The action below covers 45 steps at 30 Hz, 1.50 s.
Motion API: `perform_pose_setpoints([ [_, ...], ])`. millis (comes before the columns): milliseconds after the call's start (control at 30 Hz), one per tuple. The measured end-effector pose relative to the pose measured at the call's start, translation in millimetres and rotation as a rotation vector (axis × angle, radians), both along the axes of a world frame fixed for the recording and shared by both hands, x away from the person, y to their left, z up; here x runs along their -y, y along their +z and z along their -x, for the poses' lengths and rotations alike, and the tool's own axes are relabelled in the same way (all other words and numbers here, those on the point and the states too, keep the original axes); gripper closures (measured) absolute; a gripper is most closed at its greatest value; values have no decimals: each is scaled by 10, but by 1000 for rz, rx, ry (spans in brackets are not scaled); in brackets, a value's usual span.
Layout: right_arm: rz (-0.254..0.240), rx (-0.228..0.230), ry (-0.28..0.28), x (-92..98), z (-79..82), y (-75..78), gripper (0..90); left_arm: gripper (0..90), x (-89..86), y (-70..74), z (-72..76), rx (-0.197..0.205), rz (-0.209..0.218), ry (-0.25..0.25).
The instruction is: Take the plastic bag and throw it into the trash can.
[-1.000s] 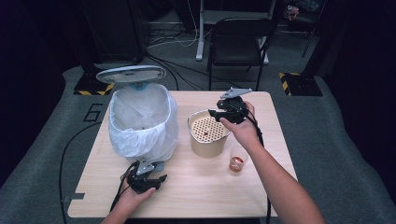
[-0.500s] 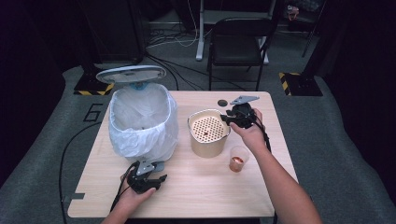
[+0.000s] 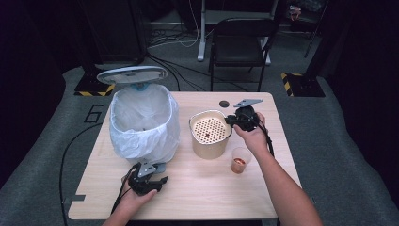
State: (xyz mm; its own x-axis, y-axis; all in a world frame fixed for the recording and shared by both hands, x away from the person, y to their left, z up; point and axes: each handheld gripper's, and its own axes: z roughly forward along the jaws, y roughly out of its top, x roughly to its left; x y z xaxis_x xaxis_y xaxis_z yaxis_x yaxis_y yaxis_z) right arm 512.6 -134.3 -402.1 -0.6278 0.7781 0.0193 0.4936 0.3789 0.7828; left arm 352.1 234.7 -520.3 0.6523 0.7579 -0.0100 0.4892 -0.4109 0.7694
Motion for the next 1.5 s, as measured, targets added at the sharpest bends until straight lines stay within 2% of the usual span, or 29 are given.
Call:
perform_pose_setpoints([
  [133, -9, -19, -2, 9, -11, -58, 785, 373, 1, 0, 0, 1, -1, 0],
  [333, -19, -27, -6, 8, -20, -66, 788, 373, 0, 0, 0, 0, -1, 0],
  [700, 14, -43, -9, -48, -58, -116, 758, 373, 1, -4, -2, 5, 5, 5],
  [767, 28, -30, -5, -64, -57, -123, 759, 373, -3, -1, -5, 3, 4, 1],
  [833, 30, -43, -9, -70, -51, -113, 763, 373, -3, -2, -5, 3, 6, 2],
  [1067, 25, -63, 63, -105, 0, -103, 837, 373, -3, -1, -5, 2, 5, 2],
  [1233, 32, -68, 110, -138, 89, -93, 841, 373, -1, 0, -4, 0, 3, 2],
  [1333, 34, -85, 129, -140, 138, -82, 842, 373, -2, 2, -5, -2, 3, 2],
  [1500, 31, -85, 155, -138, 236, -82, 843, 373, -2, 2, -5, -2, 3, 3],
])
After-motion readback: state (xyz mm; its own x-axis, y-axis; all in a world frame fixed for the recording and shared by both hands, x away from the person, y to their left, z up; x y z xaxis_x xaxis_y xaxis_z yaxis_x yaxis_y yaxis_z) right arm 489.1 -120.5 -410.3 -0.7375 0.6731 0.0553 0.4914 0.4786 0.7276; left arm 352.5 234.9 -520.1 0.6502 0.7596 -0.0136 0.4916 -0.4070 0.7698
